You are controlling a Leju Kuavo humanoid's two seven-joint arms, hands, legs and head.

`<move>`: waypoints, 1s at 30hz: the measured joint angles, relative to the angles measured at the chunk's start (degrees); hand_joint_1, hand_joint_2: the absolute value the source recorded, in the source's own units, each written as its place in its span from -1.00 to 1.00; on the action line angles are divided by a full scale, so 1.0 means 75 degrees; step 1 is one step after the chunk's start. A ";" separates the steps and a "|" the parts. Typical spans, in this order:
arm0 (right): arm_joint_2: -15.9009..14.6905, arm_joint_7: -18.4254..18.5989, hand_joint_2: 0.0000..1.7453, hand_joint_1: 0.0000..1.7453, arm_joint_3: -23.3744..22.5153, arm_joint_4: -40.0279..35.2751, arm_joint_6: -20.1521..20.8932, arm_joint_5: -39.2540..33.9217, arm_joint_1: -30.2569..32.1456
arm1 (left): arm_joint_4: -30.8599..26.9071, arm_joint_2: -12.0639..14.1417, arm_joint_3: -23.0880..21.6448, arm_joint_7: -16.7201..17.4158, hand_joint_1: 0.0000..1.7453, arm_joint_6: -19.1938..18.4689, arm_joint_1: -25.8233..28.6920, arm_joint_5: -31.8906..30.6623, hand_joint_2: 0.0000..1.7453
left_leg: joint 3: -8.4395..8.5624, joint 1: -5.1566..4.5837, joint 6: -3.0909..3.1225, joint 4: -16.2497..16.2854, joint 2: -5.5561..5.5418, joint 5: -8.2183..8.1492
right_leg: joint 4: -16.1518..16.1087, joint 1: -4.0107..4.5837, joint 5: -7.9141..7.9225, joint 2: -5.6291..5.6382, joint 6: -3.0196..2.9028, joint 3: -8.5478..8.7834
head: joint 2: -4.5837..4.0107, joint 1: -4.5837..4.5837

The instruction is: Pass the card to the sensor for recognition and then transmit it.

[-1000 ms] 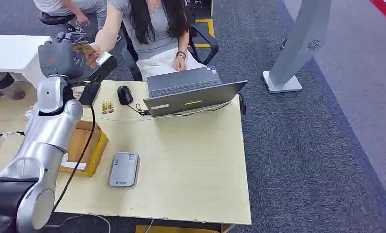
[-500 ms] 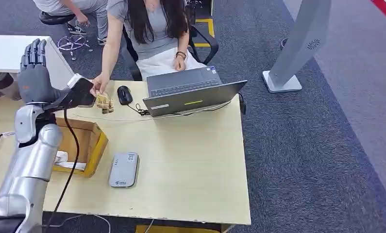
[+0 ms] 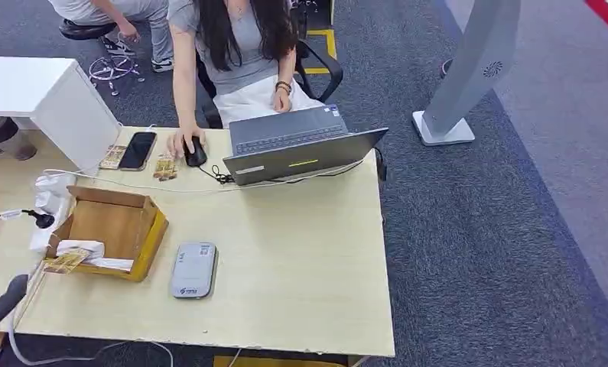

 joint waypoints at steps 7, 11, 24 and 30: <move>0.0053 -0.0184 -1.00 -1.00 -0.0140 0.0000 -0.0012 0.0146 0.0006 | 0.1615 -0.1203 0.4193 0.1415 -1.00 -0.2892 -0.0873 0.1741 1.00 | 0.0035 0.0001 -0.0003 -0.0002 -0.0008 -0.0001 | 0.0000 0.0001 0.0000 -0.0012 -0.0003 0.0030 | 0.0000 0.0000; 0.0076 -0.0193 -1.00 -1.00 -0.0143 -0.0003 0.0041 0.0271 -0.0004 | 0.3669 -0.1246 0.5372 0.1205 -1.00 -0.1770 -0.1157 0.1238 1.00 | 0.0046 0.0001 -0.0003 -0.0003 -0.0008 -0.0002 | 0.0000 0.0000 -0.0003 -0.0018 -0.0007 0.0038 | 0.0000 -0.0012; 0.0082 -0.0108 -1.00 -1.00 -0.0126 -0.0003 0.0073 0.0732 -0.0093 | 0.9501 -0.0591 0.6384 0.1445 -1.00 0.0265 -0.1641 0.1820 -1.00 | 0.0048 -0.0003 -0.0001 -0.0003 -0.0067 0.0000 | -0.0004 -0.0002 -0.0006 -0.0071 -0.0006 0.0061 | 0.0000 -0.0009; 0.0079 -0.0254 1.00 -1.00 -0.0117 -0.0006 0.0096 0.0740 -0.0098 | 1.0611 -0.0337 0.6408 0.2000 -1.00 0.0411 -0.1748 0.1797 1.00 | 0.0056 -0.0002 -0.0002 -0.0003 -0.0066 0.0000 | -0.0004 -0.0001 -0.0006 -0.0070 -0.0007 0.0062 | 0.0000 -0.0021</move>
